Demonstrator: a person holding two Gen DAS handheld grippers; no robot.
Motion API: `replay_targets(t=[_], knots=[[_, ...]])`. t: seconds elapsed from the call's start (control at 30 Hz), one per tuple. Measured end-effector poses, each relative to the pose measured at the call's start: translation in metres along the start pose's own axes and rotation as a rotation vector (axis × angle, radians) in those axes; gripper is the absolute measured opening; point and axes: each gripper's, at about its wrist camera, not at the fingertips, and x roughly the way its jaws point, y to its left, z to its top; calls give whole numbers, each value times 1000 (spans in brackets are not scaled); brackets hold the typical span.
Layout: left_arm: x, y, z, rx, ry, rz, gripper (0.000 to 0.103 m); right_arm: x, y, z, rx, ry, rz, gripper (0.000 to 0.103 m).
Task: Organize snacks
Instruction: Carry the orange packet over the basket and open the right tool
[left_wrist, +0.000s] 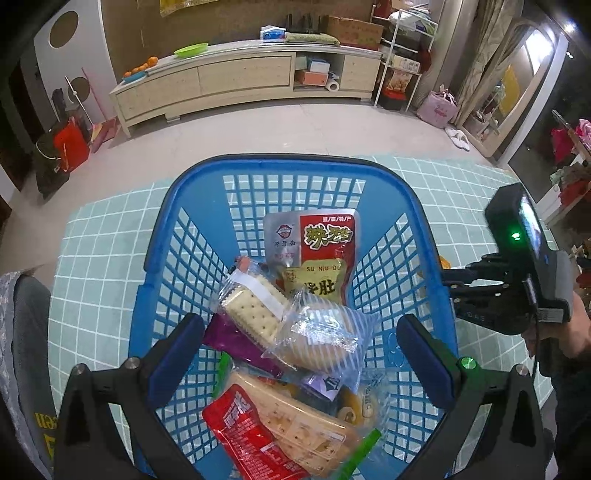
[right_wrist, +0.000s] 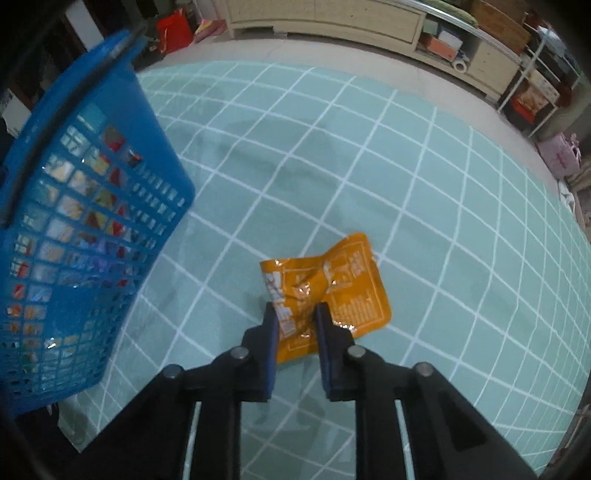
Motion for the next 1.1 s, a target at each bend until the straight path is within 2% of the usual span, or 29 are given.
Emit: replay_targets(t=[0.1,0.27,0.43,0.67,0.87,1.1], knots=[[-6,-2,-3,6,-12,-7,103,-19,-3,-13,23,-38,30,17],[-26,-8,-10,23,-42,-11,103,-59,4,-24,29,-96,40,17],[-49,-7,-18,30,-75,-10,103,-104,23,-31,8,-173,45,17],[-85,-5,-31,35,-135,0,103,-159,70,-28,-36,-270,60,17],[-108,9,-47,37,-178,2,103,-172,98,-25,-67,-321,76,17],[-119,30,-61,23,-197,18,103,-167,128,-20,-89,-313,94,17]])
